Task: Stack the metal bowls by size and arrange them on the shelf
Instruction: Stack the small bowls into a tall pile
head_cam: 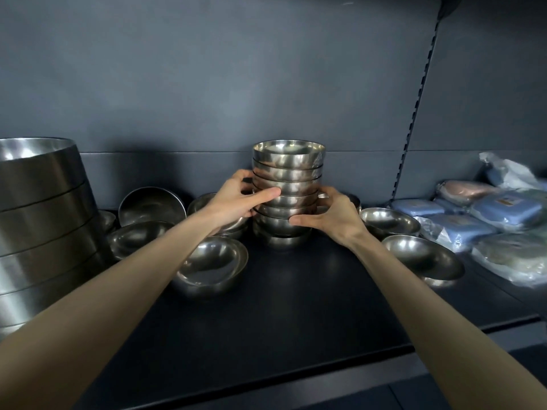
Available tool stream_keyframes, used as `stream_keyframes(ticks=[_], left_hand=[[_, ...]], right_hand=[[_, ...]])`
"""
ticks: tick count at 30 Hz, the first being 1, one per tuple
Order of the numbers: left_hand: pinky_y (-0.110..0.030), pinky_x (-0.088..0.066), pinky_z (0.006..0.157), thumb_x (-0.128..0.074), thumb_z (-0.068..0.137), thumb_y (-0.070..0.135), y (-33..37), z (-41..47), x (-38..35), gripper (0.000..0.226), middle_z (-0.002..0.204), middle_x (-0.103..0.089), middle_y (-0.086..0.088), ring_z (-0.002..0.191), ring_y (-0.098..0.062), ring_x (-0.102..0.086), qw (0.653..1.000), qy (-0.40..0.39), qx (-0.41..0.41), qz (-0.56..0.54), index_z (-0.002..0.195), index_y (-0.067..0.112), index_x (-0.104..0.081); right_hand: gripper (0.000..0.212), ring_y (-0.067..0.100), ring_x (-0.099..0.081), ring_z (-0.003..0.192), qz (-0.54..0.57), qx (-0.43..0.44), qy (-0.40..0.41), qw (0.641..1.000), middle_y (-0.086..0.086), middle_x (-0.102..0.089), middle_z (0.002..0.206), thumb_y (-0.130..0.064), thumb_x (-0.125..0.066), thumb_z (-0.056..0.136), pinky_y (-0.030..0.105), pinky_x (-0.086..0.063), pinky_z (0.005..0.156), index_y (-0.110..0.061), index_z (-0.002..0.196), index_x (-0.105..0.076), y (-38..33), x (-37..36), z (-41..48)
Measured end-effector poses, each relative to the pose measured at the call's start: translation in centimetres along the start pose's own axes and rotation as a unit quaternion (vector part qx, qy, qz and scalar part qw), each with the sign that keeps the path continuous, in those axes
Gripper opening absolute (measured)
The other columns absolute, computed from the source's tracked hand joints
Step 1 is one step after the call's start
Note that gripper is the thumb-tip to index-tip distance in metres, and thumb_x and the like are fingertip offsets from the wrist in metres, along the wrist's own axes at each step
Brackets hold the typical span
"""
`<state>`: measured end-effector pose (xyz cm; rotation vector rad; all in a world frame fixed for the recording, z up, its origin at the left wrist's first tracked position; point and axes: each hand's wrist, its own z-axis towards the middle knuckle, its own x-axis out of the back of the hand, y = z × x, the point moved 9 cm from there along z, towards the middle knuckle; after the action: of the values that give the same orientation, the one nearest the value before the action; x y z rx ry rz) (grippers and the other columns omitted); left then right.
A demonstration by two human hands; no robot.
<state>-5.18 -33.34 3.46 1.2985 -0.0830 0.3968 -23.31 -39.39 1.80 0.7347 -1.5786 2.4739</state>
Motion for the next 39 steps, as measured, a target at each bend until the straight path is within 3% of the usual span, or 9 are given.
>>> stream_keyframes(ticks=[7,11,13,17,20,28,32,37,39], left_hand=[[-0.037,-0.054,0.089,-0.072,0.08,0.032,-0.8,0.6,-0.1,0.051,0.104,-0.062,0.007,0.095,-0.013,-0.065,1.0,-0.003,-0.003,0.011,0.12,0.024,-0.042],[-0.032,-0.049,0.097,-0.076,0.075,0.038,-1.4,1.0,0.1,0.058,0.108,-0.064,0.005,0.104,-0.009,-0.063,0.999,0.005,-0.019,0.033,0.121,0.022,-0.045],[-0.03,-0.048,0.099,-0.078,0.072,0.041,-1.9,1.3,0.1,0.062,0.11,-0.064,0.003,0.105,-0.01,-0.063,0.999,0.001,-0.019,0.029,0.12,0.022,-0.045],[-0.023,-0.048,0.093,-0.08,0.055,0.058,-2.6,1.5,0.0,0.077,0.11,-0.065,0.003,0.105,-0.008,-0.063,1.0,0.003,-0.017,0.023,0.116,0.024,-0.047],[-0.02,-0.046,0.091,-0.081,0.06,0.056,-2.9,1.6,-0.1,0.076,0.112,-0.063,0.002,0.11,-0.008,-0.06,1.0,-0.003,-0.02,0.021,0.117,0.021,-0.045],[-0.025,-0.047,0.096,-0.076,0.063,0.052,-3.1,1.7,-0.2,0.07,0.111,-0.063,0.005,0.108,-0.006,-0.06,0.999,-0.004,-0.025,0.028,0.118,0.022,-0.045],[-0.03,-0.048,0.097,-0.072,0.062,0.051,-2.9,1.7,-0.4,0.069,0.109,-0.063,0.005,0.106,-0.006,-0.061,0.999,-0.003,-0.025,0.029,0.117,0.021,-0.045],[-0.032,-0.047,0.099,-0.079,0.071,0.042,-2.7,1.4,-0.3,0.061,0.106,-0.063,0.004,0.105,-0.008,-0.06,0.999,0.0,-0.029,0.036,0.116,0.019,-0.045],[-0.034,-0.047,0.1,-0.075,0.075,0.034,-2.6,1.5,-0.3,0.054,0.105,-0.064,0.006,0.105,-0.008,-0.061,0.999,-0.004,-0.033,0.039,0.116,0.019,-0.044]], right_hand=[[0.08,0.014,-0.065,0.104,0.013,-0.01,-0.002,1.0,-0.003,-0.07,0.108,-0.03,-0.093,0.053,0.034,-0.051,0.099,-0.018,0.123,-0.058,1.2,-0.8,0.3],[0.095,0.017,-0.067,0.104,0.031,-0.016,-0.001,0.999,-0.004,-0.072,0.105,-0.05,-0.09,0.035,0.038,-0.051,0.099,-0.022,0.12,-0.059,1.8,-1.1,0.4],[0.094,0.016,-0.066,0.105,0.034,-0.015,-0.003,0.999,-0.005,-0.071,0.106,-0.05,-0.089,0.034,0.038,-0.051,0.099,-0.023,0.119,-0.059,2.0,-1.1,0.3],[0.092,0.011,-0.068,0.098,0.02,-0.013,-0.011,1.0,-0.007,-0.072,0.103,-0.049,-0.089,0.037,0.037,-0.052,0.096,-0.022,0.119,-0.059,2.1,-1.3,0.3],[0.094,0.01,-0.069,0.096,0.02,-0.011,-0.012,1.0,-0.008,-0.073,0.101,-0.052,-0.088,0.035,0.036,-0.053,0.095,-0.023,0.119,-0.059,2.1,-1.4,0.4],[0.097,0.011,-0.069,0.097,0.03,-0.006,-0.016,0.999,-0.005,-0.072,0.104,-0.045,-0.09,0.039,0.036,-0.054,0.095,-0.017,0.125,-0.057,2.1,-1.2,0.2],[0.082,0.011,-0.069,0.096,0.035,-0.005,-0.021,0.999,-0.004,-0.072,0.102,-0.03,-0.094,0.051,0.037,-0.053,0.095,-0.016,0.123,-0.058,2.3,-1.2,0.1],[0.091,0.012,-0.068,0.1,0.036,-0.007,-0.021,0.999,-0.005,-0.072,0.104,-0.049,-0.09,0.038,0.038,-0.052,0.097,-0.023,0.12,-0.058,2.3,-1.6,-0.1],[0.081,0.013,-0.069,0.098,0.038,-0.006,-0.023,0.999,-0.004,-0.073,0.102,-0.043,-0.091,0.042,0.039,-0.052,0.096,-0.025,0.114,-0.059,2.4,-1.7,-0.2]])
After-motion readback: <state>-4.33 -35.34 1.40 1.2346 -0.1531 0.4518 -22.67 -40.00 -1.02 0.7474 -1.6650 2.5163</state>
